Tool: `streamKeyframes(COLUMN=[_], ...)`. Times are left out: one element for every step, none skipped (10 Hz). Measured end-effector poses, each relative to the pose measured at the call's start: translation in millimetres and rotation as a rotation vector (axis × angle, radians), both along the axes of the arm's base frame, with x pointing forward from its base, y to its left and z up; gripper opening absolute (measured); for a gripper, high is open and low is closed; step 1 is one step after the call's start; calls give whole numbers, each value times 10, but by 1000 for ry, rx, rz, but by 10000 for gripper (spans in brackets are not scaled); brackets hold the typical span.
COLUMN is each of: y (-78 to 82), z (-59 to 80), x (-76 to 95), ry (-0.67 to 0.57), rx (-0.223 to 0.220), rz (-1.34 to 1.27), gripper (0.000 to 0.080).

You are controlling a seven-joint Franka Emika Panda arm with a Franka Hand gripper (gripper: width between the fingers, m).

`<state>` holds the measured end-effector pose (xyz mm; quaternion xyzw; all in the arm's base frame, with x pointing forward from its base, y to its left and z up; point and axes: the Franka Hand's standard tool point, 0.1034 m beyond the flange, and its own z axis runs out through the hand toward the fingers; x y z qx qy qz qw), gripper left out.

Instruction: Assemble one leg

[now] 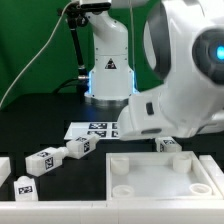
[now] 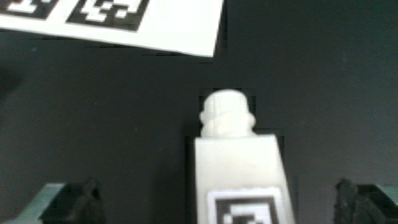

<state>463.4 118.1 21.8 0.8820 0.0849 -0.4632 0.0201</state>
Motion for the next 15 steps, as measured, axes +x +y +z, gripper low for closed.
streamKeyframes(y=[45, 62, 64, 75, 83, 87, 92, 96, 98, 101, 102, 102, 94, 79, 72], z=[-36, -67, -61, -81, -87, -89, -89, -89, -90, -90, -90, -75, 18, 223, 470], x=[7, 34, 53, 54, 48, 45, 41, 38, 36, 35, 34, 38, 55, 85, 138], ry=[45, 44, 34, 28, 26, 23, 22, 22, 22, 22, 22, 23, 30, 39, 34], rx=[-1, 1, 2, 5, 3, 3, 3, 3, 2, 2, 3, 12, 37, 64, 95], rz=[2, 1, 0, 2, 4, 5, 6, 7, 9, 9, 10, 16, 29, 29, 10], gripper=[649, 649, 649, 649, 649, 649, 539, 403, 403, 280, 280, 280, 280, 280, 280])
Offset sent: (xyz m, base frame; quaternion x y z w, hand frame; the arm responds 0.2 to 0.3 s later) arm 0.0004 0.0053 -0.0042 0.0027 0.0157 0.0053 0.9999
